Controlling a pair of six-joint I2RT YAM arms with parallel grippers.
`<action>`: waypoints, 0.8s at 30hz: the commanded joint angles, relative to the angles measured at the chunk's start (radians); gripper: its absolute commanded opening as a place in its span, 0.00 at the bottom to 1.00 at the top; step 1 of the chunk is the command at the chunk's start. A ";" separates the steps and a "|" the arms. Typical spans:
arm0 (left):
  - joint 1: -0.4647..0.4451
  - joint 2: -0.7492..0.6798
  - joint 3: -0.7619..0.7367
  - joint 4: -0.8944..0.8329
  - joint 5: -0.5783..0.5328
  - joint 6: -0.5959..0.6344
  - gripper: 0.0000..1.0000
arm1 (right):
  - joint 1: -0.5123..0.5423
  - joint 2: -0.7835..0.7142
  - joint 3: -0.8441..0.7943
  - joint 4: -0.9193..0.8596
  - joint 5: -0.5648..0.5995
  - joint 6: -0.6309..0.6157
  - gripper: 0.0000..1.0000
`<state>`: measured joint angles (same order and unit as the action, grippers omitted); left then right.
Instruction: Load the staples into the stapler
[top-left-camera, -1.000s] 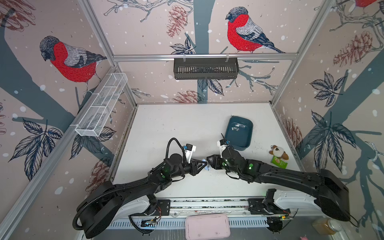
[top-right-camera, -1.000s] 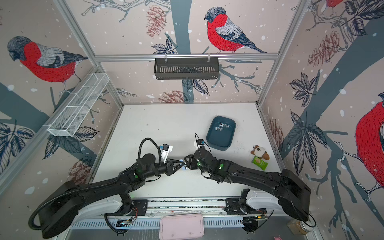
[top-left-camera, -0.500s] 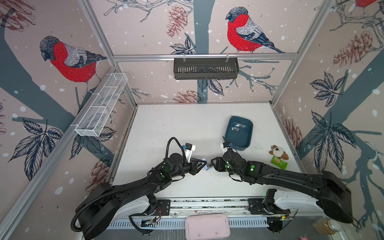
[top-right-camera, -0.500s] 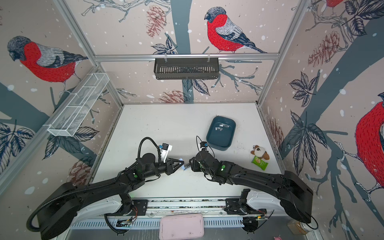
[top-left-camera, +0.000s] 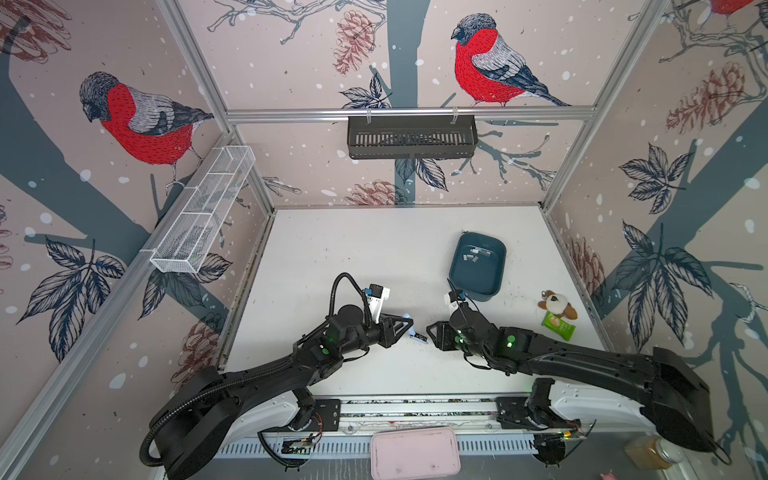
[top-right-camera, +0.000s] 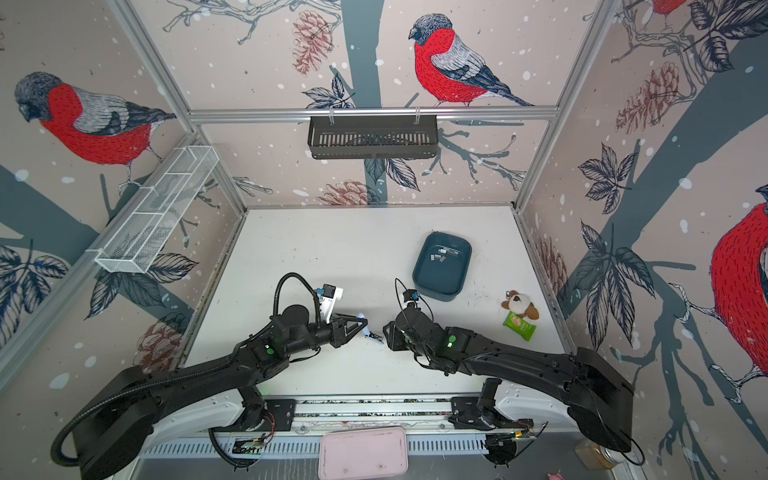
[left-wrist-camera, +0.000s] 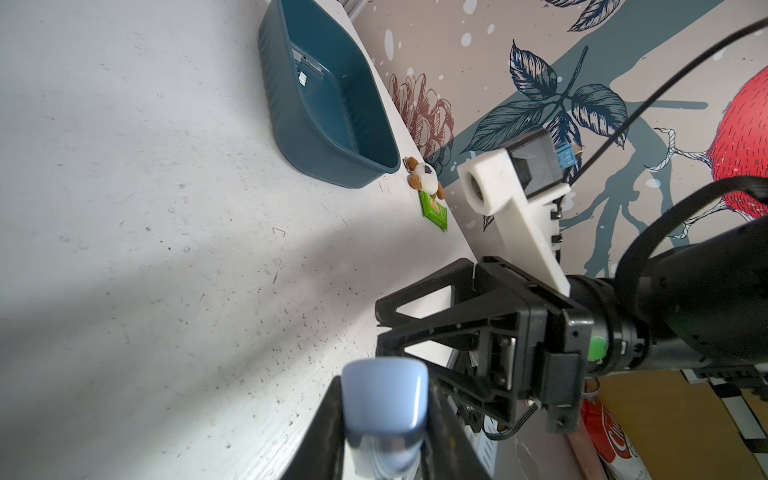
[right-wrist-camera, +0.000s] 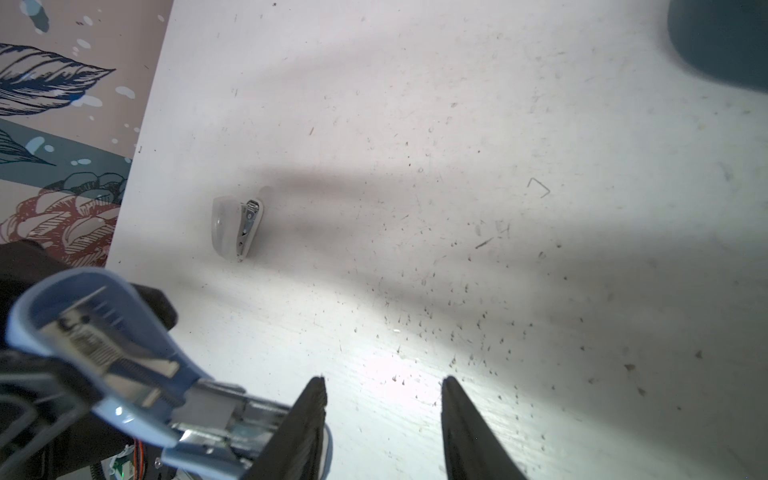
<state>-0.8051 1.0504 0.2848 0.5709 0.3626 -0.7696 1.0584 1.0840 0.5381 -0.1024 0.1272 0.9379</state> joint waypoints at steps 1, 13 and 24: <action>0.013 -0.009 -0.001 0.041 0.020 0.010 0.24 | -0.018 -0.041 -0.014 0.033 -0.010 -0.030 0.49; 0.105 -0.010 0.035 0.056 0.244 0.079 0.27 | -0.148 -0.207 -0.038 0.047 -0.100 -0.201 0.50; 0.130 0.079 0.107 0.070 0.402 0.149 0.27 | -0.181 -0.288 -0.023 0.063 -0.197 -0.339 0.56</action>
<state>-0.6788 1.1118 0.3740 0.5934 0.6891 -0.6579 0.8867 0.8059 0.5037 -0.0757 -0.0048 0.6552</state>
